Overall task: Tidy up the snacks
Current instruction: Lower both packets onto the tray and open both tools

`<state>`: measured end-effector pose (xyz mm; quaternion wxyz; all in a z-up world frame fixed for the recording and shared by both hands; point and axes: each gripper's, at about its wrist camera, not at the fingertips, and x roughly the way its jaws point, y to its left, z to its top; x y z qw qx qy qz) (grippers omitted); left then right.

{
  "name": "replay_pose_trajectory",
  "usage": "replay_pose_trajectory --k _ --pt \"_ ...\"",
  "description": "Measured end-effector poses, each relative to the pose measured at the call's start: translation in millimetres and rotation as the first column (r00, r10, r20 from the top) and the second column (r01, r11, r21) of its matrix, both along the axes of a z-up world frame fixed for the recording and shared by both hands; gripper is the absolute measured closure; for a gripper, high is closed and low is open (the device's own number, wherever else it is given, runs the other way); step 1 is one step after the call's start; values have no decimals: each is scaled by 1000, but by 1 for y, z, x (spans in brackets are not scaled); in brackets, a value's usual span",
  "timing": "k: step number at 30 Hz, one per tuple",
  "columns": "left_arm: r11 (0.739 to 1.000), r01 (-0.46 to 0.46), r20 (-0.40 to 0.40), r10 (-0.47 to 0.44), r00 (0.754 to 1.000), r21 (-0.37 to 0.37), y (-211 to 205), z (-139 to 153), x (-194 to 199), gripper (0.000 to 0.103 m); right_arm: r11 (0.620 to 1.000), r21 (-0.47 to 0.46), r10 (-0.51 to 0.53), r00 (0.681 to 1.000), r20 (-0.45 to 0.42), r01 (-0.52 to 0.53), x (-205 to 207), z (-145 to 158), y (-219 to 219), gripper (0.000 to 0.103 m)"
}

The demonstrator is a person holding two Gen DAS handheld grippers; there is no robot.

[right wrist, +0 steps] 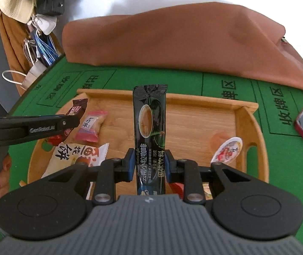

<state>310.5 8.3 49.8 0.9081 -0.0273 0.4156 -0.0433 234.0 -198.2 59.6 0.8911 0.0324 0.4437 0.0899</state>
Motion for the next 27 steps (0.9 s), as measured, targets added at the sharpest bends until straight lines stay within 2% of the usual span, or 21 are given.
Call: replay_pose_trajectory --k 9,27 --pt "999 3 0 -3 1000 37 -1 -17 13 80 1000 -14 5 1000 -16 -5 12 -12 4 72" --pt "998 42 -12 -41 999 52 -3 -17 21 80 1000 -29 -9 999 -52 7 18 -28 8 72"
